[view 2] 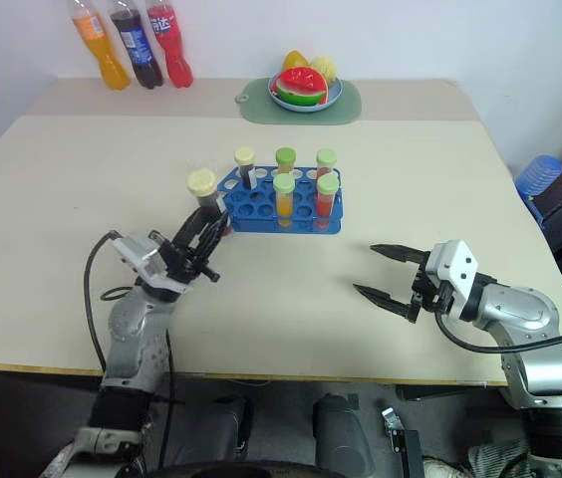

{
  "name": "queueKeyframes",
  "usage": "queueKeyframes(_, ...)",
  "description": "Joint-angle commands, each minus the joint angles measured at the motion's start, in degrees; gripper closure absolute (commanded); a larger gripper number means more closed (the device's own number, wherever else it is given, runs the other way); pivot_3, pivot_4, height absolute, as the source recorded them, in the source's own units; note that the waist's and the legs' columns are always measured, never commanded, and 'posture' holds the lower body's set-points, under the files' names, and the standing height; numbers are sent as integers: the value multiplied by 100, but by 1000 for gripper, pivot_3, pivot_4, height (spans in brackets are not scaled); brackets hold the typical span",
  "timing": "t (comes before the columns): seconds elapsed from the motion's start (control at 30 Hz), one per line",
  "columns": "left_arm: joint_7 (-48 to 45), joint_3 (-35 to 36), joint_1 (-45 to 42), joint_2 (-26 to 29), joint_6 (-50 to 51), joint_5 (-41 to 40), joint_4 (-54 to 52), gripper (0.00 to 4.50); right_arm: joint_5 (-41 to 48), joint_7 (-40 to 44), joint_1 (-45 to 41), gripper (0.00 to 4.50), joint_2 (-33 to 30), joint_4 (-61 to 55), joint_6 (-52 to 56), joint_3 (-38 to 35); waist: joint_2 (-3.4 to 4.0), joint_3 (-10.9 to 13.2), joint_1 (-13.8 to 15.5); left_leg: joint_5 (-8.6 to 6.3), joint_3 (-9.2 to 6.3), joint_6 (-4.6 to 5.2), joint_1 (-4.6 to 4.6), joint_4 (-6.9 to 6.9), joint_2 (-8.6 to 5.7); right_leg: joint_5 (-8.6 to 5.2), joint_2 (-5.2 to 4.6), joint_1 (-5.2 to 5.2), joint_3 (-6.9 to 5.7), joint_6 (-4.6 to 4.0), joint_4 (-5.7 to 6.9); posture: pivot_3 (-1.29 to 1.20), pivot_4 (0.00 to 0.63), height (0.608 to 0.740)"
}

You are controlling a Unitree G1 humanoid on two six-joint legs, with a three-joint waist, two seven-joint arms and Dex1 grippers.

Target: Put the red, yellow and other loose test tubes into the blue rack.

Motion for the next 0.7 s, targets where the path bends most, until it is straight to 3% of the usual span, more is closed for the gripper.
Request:
queueKeyframes(0.03,430,66,-102,12,270,85,-524,3731,87,-27,11,684,-40,-193,-18,-136,0,0,-2,0,6,0,0,0,0,0,1,0,0,0,0,0,150,740)
queueKeyframes(0.17,720,347,-750,147,780,-131,-286,3731,96,-54,48,684,-29,-225,-17,-147,-1,0,-3,0,10,0,0,1,0,0,3,0,-1,0,1,0,150,740)
queueKeyframes(0.37,374,471,-1086,486,971,-322,-8,3731,99,-85,71,684,-23,-237,-21,-142,0,0,-14,0,12,0,1,-2,0,0,3,-2,-1,0,-2,0,150,740)
queueKeyframes(0.7,193,331,-1501,455,191,324,1211,3731,110,-81,86,684,-22,-249,-5,-127,-1,0,-2,0,12,0,0,0,-1,0,2,0,-1,0,-3,0,150,740)
